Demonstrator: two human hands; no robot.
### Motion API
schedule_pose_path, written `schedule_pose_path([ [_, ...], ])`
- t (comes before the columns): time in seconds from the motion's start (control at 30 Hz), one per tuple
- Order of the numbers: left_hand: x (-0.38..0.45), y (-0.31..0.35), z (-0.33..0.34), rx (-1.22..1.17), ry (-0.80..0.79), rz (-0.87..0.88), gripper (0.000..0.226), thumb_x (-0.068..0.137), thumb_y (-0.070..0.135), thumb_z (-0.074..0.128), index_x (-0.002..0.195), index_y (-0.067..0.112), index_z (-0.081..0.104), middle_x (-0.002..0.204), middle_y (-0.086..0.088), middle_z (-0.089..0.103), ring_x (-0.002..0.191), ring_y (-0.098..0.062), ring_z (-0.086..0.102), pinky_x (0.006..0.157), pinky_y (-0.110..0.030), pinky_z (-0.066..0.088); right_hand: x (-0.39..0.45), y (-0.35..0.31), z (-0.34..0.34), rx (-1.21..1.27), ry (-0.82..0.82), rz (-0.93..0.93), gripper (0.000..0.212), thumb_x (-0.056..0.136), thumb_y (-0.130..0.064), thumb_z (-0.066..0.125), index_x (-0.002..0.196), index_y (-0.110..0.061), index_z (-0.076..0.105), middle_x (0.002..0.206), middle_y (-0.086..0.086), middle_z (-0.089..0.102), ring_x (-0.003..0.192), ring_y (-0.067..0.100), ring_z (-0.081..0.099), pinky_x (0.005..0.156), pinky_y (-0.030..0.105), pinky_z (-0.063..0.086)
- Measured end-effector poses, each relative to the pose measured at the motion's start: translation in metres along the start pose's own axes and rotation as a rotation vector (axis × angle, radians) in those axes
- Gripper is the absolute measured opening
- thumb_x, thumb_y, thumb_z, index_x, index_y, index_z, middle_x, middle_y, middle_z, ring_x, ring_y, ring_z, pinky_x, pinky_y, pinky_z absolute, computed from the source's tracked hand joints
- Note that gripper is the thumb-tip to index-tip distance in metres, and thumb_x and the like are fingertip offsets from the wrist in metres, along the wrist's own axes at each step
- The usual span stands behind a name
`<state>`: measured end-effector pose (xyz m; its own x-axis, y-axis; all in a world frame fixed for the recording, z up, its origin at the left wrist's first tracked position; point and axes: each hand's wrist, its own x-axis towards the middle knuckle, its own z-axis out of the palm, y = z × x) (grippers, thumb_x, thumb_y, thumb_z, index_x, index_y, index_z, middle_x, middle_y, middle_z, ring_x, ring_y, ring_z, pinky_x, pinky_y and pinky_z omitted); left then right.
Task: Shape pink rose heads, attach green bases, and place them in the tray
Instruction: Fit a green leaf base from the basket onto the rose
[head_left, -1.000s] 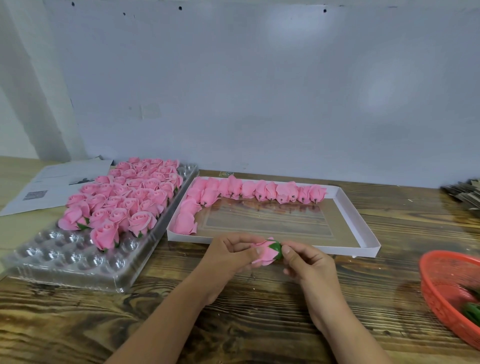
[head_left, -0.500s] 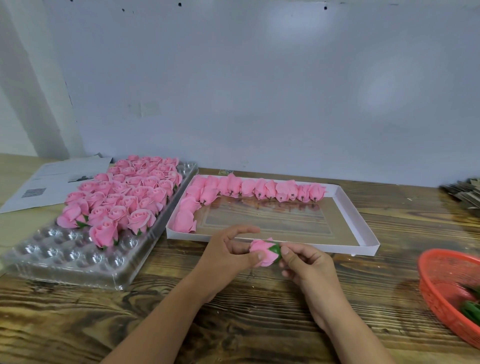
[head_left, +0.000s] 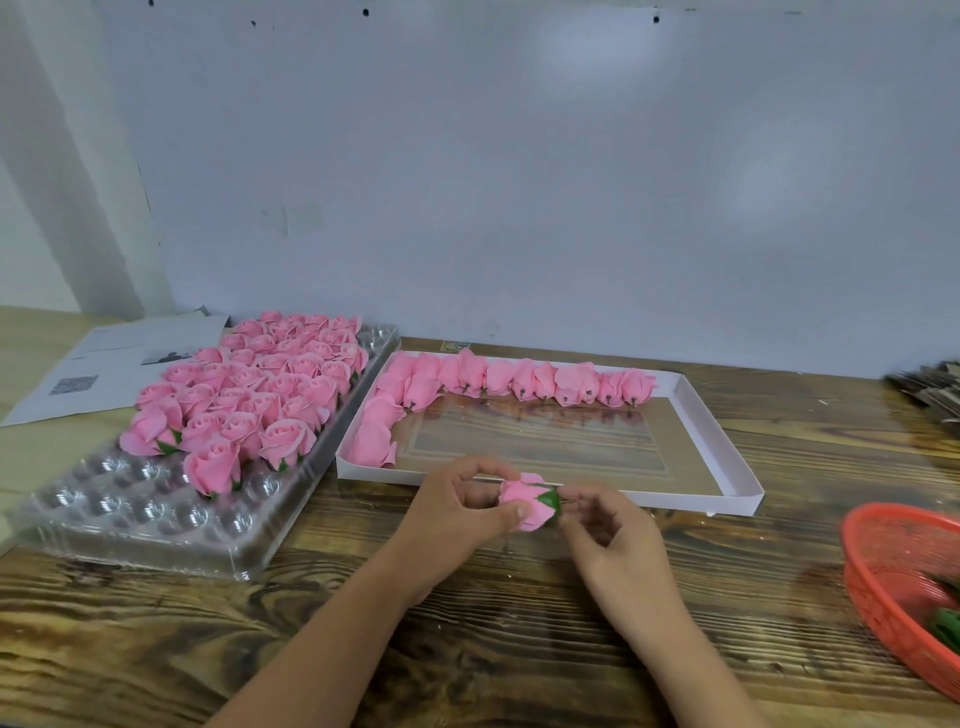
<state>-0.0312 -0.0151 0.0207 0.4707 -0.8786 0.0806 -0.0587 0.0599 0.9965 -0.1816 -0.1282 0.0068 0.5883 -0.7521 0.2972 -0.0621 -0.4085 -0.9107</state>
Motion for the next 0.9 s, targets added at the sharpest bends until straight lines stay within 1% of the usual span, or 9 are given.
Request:
schedule_pose_path([
  [0.1, 0.001, -0.002, 0.001, 0.055, 0.014, 0.005, 0.029, 0.086, 0.008, 0.079, 0.111, 0.020, 0.069, 0.096, -0.003, 0.080, 0.094, -0.020, 0.076, 0.083, -0.029, 0.061, -0.005, 0.005, 0.003, -0.204, -0.081, -0.114, 0.048, 0.082, -0.004, 0.073, 0.114, -0.039, 0.064, 0.103, -0.015, 0.071, 0.092, 0.003, 0.067, 0.080, 0.019, 0.054],
  [0.2, 0.000, -0.004, 0.001, 0.107, 0.014, 0.006, 0.030, 0.085, 0.013, 0.081, 0.111, 0.023, 0.069, 0.096, 0.000, 0.080, 0.093, -0.021, 0.076, 0.086, -0.033, 0.062, -0.004, 0.009, 0.000, -0.362, -0.093, -0.186, 0.049, 0.083, -0.012, 0.075, 0.127, -0.031, 0.063, 0.114, -0.016, 0.066, 0.106, 0.004, 0.063, 0.090, 0.025, 0.053],
  [0.37, 0.002, -0.007, 0.005, 0.170, 0.020, 0.061, 0.031, 0.083, 0.022, 0.083, 0.110, 0.027, 0.071, 0.096, 0.007, 0.080, 0.094, -0.010, 0.075, 0.083, -0.020, 0.056, -0.007, 0.005, 0.002, -0.577, -0.111, -0.240, 0.046, 0.088, -0.031, 0.069, 0.131, -0.041, 0.056, 0.109, -0.022, 0.065, 0.098, -0.002, 0.058, 0.074, 0.014, 0.043],
  [0.47, 0.001, -0.008, 0.005, 0.183, -0.004, 0.117, 0.050, 0.074, 0.042, 0.085, 0.120, 0.035, 0.065, 0.104, 0.012, 0.078, 0.097, -0.007, 0.072, 0.086, -0.023, 0.057, -0.008, 0.005, 0.005, -0.393, -0.121, -0.153, 0.039, 0.092, -0.035, 0.065, 0.129, -0.041, 0.057, 0.097, -0.025, 0.070, 0.087, -0.003, 0.065, 0.066, 0.012, 0.047],
  [0.57, 0.003, -0.010, 0.003, 0.231, 0.000, 0.143, 0.062, 0.067, 0.047, 0.088, 0.123, 0.047, 0.063, 0.109, 0.014, 0.073, 0.093, -0.006, 0.065, 0.089, -0.031, 0.058, -0.008, 0.003, 0.008, -0.171, -0.162, -0.089, 0.035, 0.094, -0.025, 0.065, 0.126, -0.037, 0.061, 0.101, -0.032, 0.068, 0.092, -0.003, 0.066, 0.074, 0.011, 0.050],
  [0.63, 0.003, -0.010, 0.004, 0.237, -0.014, 0.153, 0.057, 0.069, 0.046, 0.088, 0.120, 0.053, 0.064, 0.109, 0.015, 0.073, 0.092, -0.008, 0.065, 0.088, -0.030, 0.057, -0.009, 0.001, 0.010, -0.093, -0.195, -0.085, 0.034, 0.095, -0.023, 0.063, 0.124, -0.041, 0.060, 0.109, -0.033, 0.066, 0.101, -0.006, 0.063, 0.081, 0.008, 0.048],
  [0.7, 0.002, -0.008, 0.006, 0.240, -0.029, 0.175, 0.043, 0.076, 0.046, 0.083, 0.116, 0.051, 0.069, 0.108, 0.015, 0.075, 0.094, -0.009, 0.069, 0.087, -0.025, 0.057, -0.009, -0.002, 0.012, -0.039, -0.225, -0.094, 0.035, 0.097, -0.021, 0.061, 0.122, -0.044, 0.058, 0.113, -0.032, 0.065, 0.106, -0.007, 0.062, 0.083, 0.007, 0.046],
  [0.8, 0.001, -0.004, 0.006, 0.213, -0.034, 0.190, 0.029, 0.081, 0.047, 0.079, 0.110, 0.045, 0.075, 0.103, 0.011, 0.078, 0.094, -0.010, 0.072, 0.088, -0.027, 0.058, -0.011, -0.002, 0.013, -0.009, -0.246, -0.098, 0.036, 0.099, -0.021, 0.059, 0.127, -0.044, 0.055, 0.115, -0.029, 0.066, 0.104, -0.003, 0.064, 0.082, 0.010, 0.049],
  [0.9, 0.000, -0.004, 0.006, 0.234, -0.040, 0.202, 0.026, 0.084, 0.044, 0.079, 0.110, 0.041, 0.076, 0.103, 0.011, 0.078, 0.097, -0.012, 0.073, 0.091, -0.031, 0.059, -0.012, -0.004, 0.013, -0.066, -0.261, -0.117, 0.035, 0.101, -0.031, 0.054, 0.123, -0.057, 0.047, 0.113, -0.031, 0.064, 0.098, 0.002, 0.064, 0.078, 0.013, 0.051],
])
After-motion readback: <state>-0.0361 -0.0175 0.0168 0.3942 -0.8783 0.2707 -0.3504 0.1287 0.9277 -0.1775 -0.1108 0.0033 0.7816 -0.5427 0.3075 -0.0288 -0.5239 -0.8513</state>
